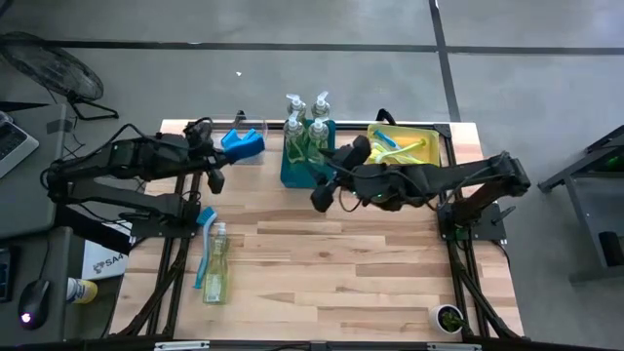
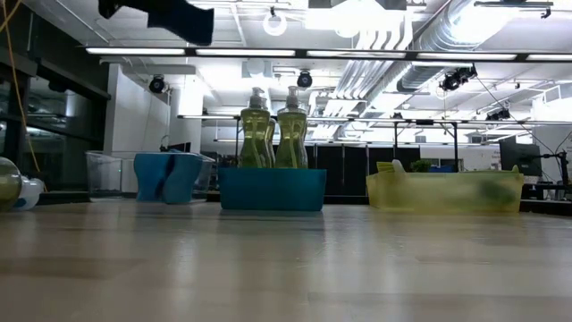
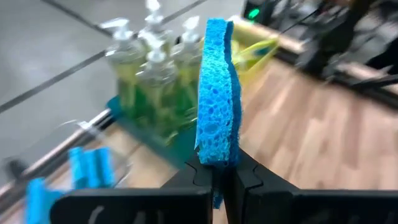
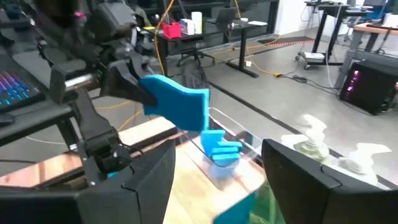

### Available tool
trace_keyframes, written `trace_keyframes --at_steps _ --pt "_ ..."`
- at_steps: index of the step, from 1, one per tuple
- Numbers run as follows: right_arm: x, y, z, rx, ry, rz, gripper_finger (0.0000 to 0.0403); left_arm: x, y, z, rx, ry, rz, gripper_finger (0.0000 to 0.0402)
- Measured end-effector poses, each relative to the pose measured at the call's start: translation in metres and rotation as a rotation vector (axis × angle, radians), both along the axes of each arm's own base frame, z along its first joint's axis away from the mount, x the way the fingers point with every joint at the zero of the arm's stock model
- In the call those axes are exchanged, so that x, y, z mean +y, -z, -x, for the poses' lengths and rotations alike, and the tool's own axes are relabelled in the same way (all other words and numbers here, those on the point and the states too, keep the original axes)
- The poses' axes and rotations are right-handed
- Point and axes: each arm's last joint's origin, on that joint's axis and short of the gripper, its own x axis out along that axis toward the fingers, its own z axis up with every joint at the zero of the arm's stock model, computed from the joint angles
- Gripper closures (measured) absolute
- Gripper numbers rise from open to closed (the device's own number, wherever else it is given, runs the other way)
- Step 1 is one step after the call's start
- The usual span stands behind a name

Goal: Pick & Place Kitchen Sink Supplies
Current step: Put the blue sponge into the transparent bin

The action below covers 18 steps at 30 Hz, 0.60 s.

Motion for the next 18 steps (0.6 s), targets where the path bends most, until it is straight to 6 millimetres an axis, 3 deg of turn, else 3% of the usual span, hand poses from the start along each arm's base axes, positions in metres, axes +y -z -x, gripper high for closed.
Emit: trace_keyframes --at_steps 8,18 --pt "-0.002 -0.004 0.012 0.042 -0.010 -0.011 0.0171 0.015 -0.014 -0.008 0.241 -0.167 0.043 0.0400" --pt "0.002 0.004 0.013 0.096 -0.120 -0.095 0.0171 0.072 -0.009 -0.018 0.444 -0.343 0.189 0.0400"
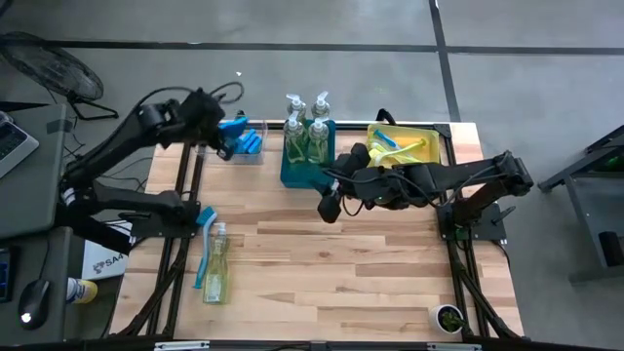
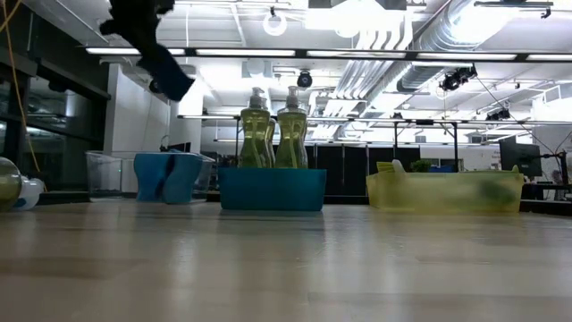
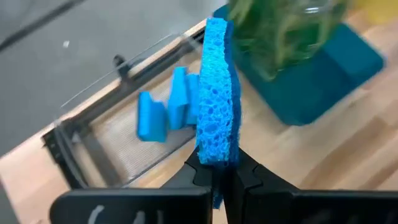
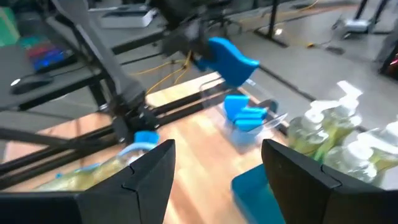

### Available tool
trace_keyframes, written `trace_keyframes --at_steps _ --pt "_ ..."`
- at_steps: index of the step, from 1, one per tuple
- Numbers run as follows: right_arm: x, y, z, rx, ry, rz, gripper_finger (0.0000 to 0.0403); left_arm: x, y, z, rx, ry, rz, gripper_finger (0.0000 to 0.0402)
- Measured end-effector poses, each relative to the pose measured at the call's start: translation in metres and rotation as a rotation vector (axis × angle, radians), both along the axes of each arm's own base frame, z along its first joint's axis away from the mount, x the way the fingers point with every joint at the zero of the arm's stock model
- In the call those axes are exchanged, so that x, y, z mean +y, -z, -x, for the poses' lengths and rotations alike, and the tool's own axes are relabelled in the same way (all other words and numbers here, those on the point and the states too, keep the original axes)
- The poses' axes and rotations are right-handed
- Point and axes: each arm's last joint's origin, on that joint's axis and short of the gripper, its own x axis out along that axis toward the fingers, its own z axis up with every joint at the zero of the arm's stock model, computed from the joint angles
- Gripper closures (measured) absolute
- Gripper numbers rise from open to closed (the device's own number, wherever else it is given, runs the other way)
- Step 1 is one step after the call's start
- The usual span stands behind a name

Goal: Pick & Place Kitchen Sink Supplies
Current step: Put the blue sponge into the transparent bin

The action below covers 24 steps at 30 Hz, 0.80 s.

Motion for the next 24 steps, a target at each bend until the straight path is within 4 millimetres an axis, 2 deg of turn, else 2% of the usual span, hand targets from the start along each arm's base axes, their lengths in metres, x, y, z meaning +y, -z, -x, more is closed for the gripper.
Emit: trace_keyframes --at_steps 5,11,14,17,24 --pt "0.002 0.004 0.001 0.027 -0.054 -0.070 0.0170 0.042 0.012 0.003 0.093 -0.058 0.074 0.0401" --pt "0.002 0.011 0.004 0.094 -0.080 -0.106 0.0170 0.090 0.039 0.009 0.219 -0.140 0.202 0.0401" --pt "0.002 0.013 0.005 0.115 -0.071 -0.113 0.0170 0.108 0.051 0.011 0.271 -0.169 0.241 0.0400" --pt "0.002 0.015 0.006 0.129 -0.058 -0.130 0.0171 0.121 0.061 0.009 0.327 -0.189 0.254 0.0397" --pt "0.001 0.016 0.007 0.137 -0.026 -0.118 0.0171 0.135 0.082 0.000 0.401 -0.164 0.344 0.0399"
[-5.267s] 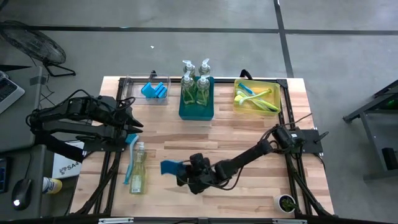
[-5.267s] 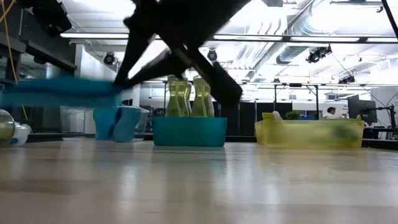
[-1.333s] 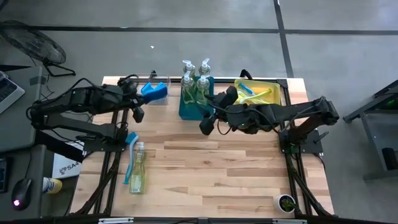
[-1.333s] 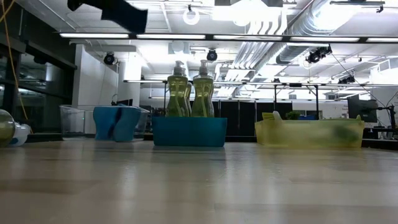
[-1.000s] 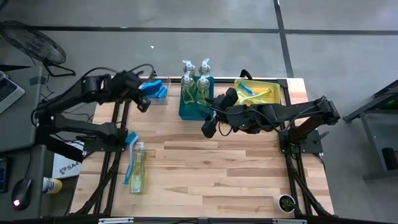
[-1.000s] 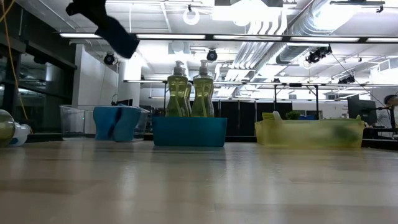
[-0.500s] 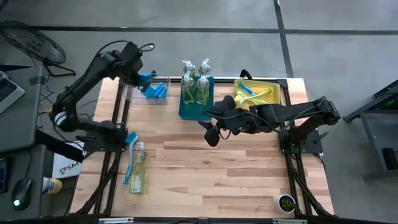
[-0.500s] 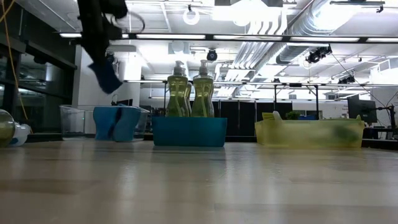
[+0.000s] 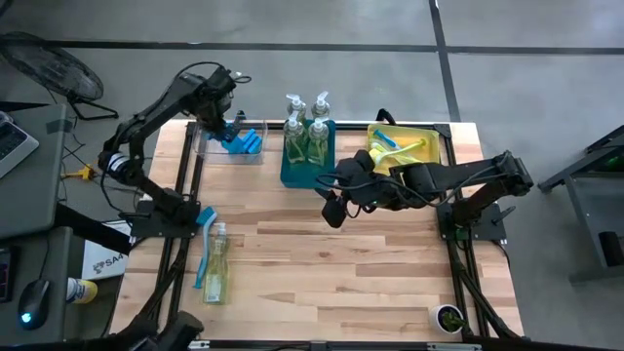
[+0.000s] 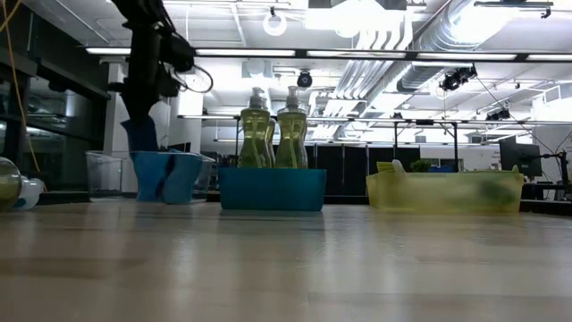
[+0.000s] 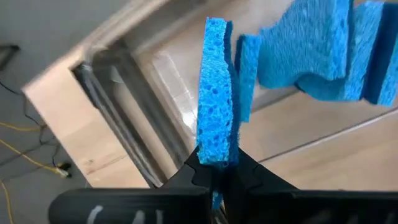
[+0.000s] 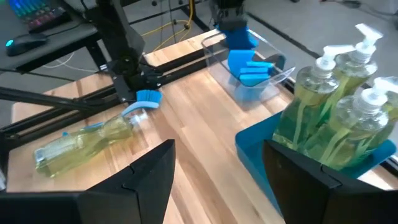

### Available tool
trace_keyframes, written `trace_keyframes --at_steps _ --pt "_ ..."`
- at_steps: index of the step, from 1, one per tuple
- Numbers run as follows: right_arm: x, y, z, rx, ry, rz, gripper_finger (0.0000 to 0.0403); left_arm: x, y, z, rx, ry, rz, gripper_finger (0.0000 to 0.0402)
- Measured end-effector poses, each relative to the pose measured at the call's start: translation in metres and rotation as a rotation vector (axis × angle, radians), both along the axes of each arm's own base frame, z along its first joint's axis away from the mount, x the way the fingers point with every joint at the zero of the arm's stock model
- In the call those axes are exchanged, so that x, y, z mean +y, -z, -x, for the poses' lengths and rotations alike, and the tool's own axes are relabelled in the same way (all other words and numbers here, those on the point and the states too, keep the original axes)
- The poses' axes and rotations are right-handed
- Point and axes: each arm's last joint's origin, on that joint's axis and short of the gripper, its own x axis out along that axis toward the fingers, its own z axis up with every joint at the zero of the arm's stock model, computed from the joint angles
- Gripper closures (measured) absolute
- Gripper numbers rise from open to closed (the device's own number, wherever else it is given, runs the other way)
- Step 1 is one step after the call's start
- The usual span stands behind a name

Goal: Pick & Place Kitchen Sink Supplies
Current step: Put the blue sponge into the transparent bin

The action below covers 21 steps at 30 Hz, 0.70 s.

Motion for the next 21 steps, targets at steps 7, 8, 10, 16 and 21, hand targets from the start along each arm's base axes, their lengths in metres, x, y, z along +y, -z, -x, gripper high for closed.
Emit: trace_keyframes --at_steps 7,8,10,16,21 --pt "-0.002 0.000 0.001 0.000 0.042 0.033 0.0171 0.010 0.023 -0.012 0.038 0.023 0.110 0.0400" --pt "-0.002 0.000 0.001 0.000 0.041 0.034 0.0171 0.012 0.025 -0.013 0.039 0.030 0.118 0.0400" --pt "-0.002 0.000 0.001 0.001 0.042 0.034 0.0172 0.013 0.028 -0.016 0.042 0.038 0.127 0.0400" --pt "-0.002 0.002 0.002 0.024 0.043 0.038 0.0173 0.019 0.032 -0.021 0.011 0.044 0.103 0.0400" --pt "-0.002 0.003 0.003 0.039 0.044 0.040 0.0173 0.021 0.033 -0.022 0.002 0.044 0.093 0.0400"
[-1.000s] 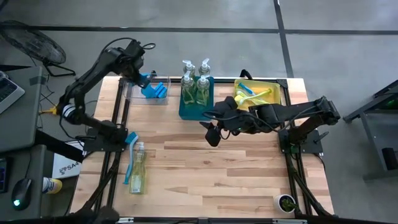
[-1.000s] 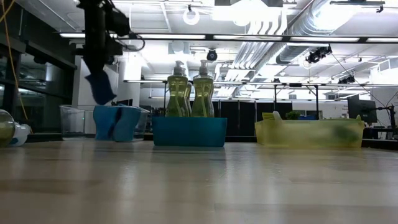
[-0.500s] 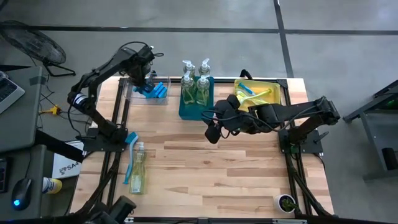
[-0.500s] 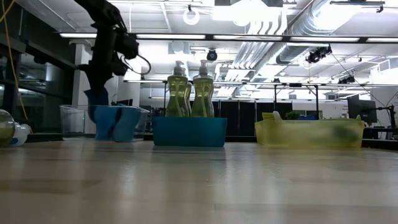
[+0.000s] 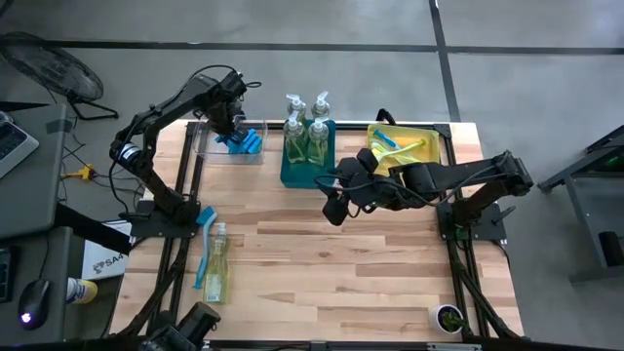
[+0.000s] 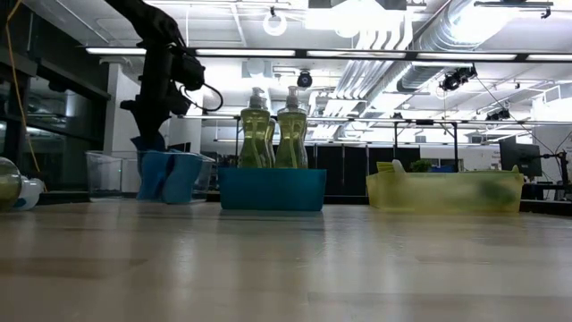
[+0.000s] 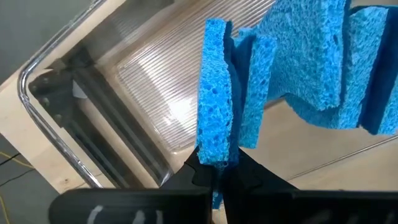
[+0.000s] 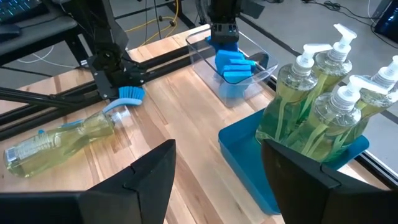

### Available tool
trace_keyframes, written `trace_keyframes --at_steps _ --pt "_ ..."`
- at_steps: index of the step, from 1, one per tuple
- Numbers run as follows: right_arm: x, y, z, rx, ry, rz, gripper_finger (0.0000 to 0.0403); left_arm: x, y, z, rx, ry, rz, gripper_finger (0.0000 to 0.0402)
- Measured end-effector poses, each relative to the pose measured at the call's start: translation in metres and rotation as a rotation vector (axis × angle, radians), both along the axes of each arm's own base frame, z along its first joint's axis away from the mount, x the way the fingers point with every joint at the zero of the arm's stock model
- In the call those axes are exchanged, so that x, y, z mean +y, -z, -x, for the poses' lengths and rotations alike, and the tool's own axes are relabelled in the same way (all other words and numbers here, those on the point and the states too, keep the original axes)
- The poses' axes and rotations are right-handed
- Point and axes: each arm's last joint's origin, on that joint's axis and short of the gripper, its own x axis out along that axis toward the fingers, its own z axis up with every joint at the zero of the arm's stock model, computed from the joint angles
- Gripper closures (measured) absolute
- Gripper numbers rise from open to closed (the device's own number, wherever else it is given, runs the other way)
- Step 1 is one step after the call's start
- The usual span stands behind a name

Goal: Pick & Place Kitchen Sink Supplies
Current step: Put the blue sponge into the transparent bin

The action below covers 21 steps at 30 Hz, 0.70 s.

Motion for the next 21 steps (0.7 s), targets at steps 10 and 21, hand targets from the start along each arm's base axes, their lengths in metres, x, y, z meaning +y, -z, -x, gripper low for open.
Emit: trace_keyframes --at_steps 10,21 --pt "-0.0001 0.0003 0.0001 0.004 0.000 0.004 0.0174 -0.0023 0.0003 -0.0013 -0.061 0.010 0.056 0.0400" --pt "-0.0001 0.0003 0.0002 0.005 -0.001 0.004 0.0174 -0.0022 0.0003 -0.0001 -0.030 -0.023 0.038 0.0390"
